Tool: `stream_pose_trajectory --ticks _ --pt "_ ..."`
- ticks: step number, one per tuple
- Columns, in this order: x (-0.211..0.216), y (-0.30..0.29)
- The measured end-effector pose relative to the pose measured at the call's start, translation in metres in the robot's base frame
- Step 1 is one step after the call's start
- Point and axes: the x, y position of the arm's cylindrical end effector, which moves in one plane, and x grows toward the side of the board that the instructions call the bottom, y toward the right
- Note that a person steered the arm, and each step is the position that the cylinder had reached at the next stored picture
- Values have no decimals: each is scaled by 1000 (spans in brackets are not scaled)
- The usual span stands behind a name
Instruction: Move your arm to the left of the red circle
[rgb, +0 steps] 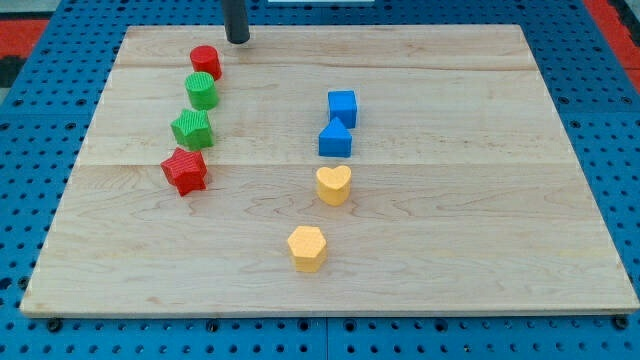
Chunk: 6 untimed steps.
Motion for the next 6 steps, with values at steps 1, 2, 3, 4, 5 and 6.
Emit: stream_pose_trajectory --ticks 1,2,3,4,5,6 --pt "0 0" --pt "0 3" --pt "-6 7" --pt "-4 12" --pt "-3 -34" --pt "41 -104"
